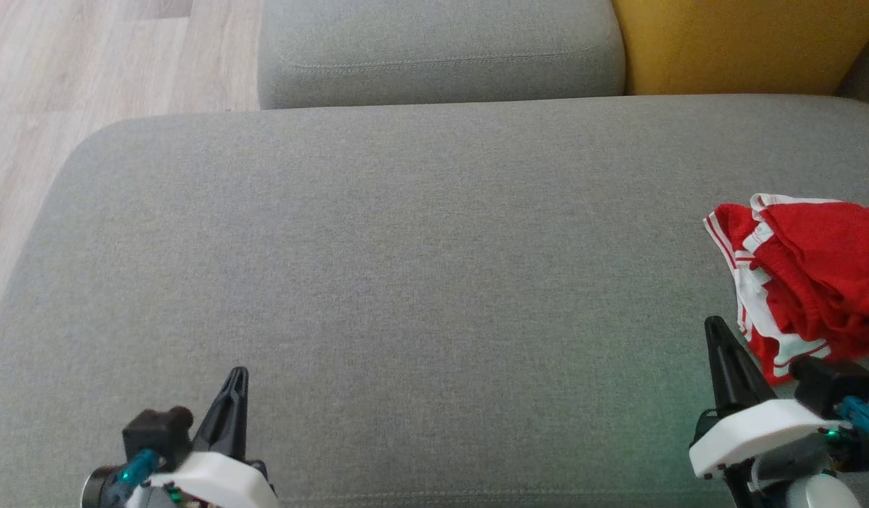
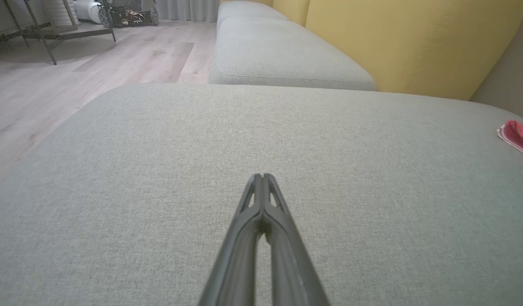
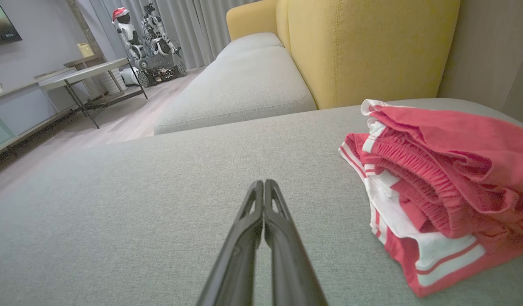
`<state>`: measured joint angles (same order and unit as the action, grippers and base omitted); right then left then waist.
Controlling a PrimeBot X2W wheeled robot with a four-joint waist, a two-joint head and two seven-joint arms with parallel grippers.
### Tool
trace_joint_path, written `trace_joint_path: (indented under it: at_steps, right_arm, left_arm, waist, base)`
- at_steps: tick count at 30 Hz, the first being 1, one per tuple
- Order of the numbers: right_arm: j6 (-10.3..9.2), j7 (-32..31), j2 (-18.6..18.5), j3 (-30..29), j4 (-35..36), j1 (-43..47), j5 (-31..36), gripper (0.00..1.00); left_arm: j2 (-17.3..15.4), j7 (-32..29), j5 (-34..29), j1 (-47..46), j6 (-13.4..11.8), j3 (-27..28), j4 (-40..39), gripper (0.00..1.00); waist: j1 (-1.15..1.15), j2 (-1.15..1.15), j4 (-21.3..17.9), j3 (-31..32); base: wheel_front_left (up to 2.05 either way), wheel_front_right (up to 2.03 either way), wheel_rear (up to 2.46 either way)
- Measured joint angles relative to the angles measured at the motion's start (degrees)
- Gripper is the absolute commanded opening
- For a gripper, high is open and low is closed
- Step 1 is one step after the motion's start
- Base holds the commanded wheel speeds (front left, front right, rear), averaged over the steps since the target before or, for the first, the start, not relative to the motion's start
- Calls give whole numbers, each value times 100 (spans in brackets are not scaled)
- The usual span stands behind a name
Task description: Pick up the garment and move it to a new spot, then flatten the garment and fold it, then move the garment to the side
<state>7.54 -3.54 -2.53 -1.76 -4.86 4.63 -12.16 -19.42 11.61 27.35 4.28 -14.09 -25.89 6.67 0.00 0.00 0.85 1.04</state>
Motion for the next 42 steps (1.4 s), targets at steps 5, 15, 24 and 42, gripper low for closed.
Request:
trace_joint_path:
  at_steps: [5, 15, 24, 42]
  right_arm:
    - [0, -1, 0, -9, -30, -15, -328, 0]
    - [0, -8, 0, -44, -131, -51, -988, 0]
    - [0, -52, 0, -77, -190, -64, -1523, 0]
    - [0, -78, 0, -175, -364, -190, -2762, 0]
  left_arm:
    - [44, -52, 274, -16, 71, 102, 24, 0]
    - [175, -199, 834, -66, 261, 310, 115, 0]
    - [275, -296, 1279, -108, 405, 497, 200, 0]
    - [530, -554, 2314, -231, 738, 947, 304, 0]
  waist:
    - [0, 0, -4, -5]
    - [0, 0, -11, -15]
    - [0, 0, -16, -23]
    - [0, 0, -30, -43]
  base:
    - [0, 0, 0]
    - [0, 0, 0]
    - [0, 0, 0]
    - [0, 0, 0]
